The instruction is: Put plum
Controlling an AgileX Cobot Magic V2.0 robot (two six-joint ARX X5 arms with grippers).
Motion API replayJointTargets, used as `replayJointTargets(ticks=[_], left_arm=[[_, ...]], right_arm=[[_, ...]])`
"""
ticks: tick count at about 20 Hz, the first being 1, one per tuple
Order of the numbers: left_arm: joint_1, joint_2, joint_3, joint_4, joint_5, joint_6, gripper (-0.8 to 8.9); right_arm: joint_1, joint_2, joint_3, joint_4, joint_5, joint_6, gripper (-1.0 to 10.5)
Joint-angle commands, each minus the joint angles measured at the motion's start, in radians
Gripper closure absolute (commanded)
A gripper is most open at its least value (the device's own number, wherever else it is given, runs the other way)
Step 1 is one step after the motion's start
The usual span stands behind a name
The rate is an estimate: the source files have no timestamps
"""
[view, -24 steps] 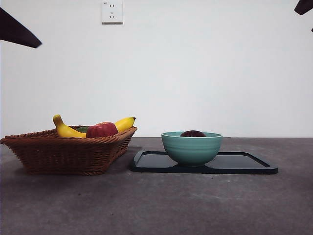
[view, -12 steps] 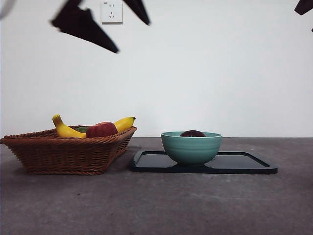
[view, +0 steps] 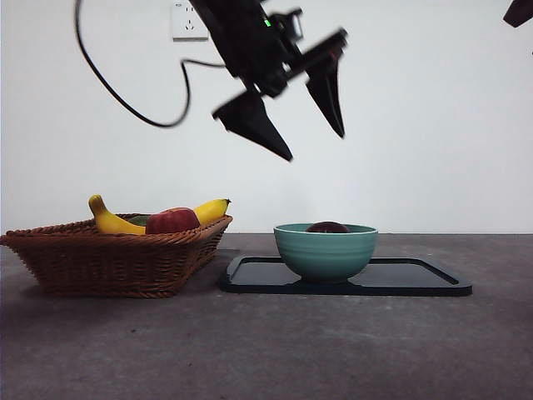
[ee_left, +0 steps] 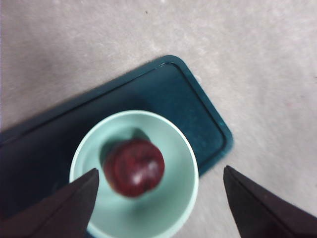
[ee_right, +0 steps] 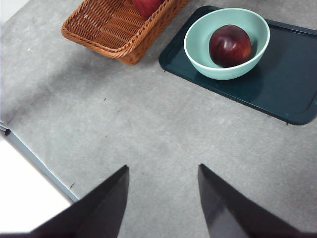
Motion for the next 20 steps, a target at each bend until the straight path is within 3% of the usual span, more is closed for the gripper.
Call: replayJointTargets(ticks=[1, 10, 20], left_arm=[[-0.016, 0.085, 0.061, 0.008, -0.008, -0.005, 4.11], [-0.037, 0.229, 0.081, 0.021, -0.066, 0.024, 4.11], [-0.049, 0.257, 0.081, 0.031, -0.096, 0.037, 4.13]], right_arm=[[0.006, 0.004, 0.003, -0.005, -0.003, 0.01, 7.2], [0.006, 0.004, 0.003, -0.027, 0.008, 0.01, 7.2], [0.006, 0.004, 0.003, -0.026, 0.007, 0.01, 7.2]])
